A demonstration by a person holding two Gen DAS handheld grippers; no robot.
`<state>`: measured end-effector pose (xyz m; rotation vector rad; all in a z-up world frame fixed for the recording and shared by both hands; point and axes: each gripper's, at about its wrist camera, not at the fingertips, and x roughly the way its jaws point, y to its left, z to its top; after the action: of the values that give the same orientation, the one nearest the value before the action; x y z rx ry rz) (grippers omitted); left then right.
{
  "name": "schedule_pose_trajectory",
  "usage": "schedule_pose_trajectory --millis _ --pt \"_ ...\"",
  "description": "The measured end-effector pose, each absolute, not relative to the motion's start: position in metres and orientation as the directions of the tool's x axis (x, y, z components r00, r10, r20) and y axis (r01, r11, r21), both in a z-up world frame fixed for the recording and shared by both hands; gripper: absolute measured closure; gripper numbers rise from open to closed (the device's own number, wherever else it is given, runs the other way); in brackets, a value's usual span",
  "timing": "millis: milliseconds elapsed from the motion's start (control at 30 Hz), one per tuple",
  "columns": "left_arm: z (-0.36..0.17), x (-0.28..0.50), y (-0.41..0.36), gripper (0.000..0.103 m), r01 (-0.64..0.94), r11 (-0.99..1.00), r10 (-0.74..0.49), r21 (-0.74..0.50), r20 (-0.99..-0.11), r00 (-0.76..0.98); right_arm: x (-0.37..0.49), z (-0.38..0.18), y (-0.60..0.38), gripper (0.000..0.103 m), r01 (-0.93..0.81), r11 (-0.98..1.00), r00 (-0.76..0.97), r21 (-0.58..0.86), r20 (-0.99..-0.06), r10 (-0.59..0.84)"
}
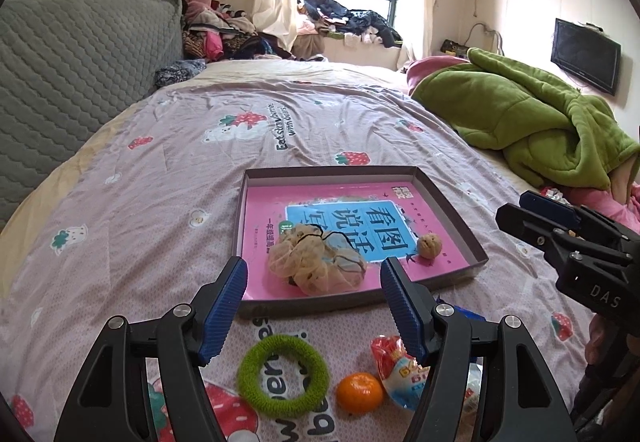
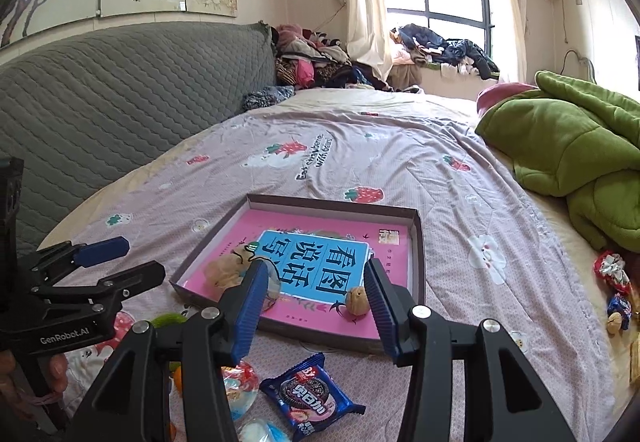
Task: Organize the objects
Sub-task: 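Withdraw both tools from the tray toward the remaining objects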
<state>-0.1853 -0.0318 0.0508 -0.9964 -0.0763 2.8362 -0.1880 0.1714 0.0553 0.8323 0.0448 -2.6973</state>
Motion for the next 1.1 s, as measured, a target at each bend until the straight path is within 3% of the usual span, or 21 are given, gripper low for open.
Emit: schedule_pose_trajectory --millis 700,1100 --pt "0.035 -0.144 -0.034 0.032 -0.108 -0.991 0.135 -0.082 -0.636 -0.76 -0.15 0.051 0.186 0.053 0.302 -0.947 -0.771 0.11 -0.555 -0.311" --pt "0.016 -0.13 -0.025 0.032 -0.114 -0.993 0.09 -0.007 -0.657 -0.748 -0.134 0.04 0.186 0.053 0.31 -0.944 -0.754 0.112 -0.576 -0.316"
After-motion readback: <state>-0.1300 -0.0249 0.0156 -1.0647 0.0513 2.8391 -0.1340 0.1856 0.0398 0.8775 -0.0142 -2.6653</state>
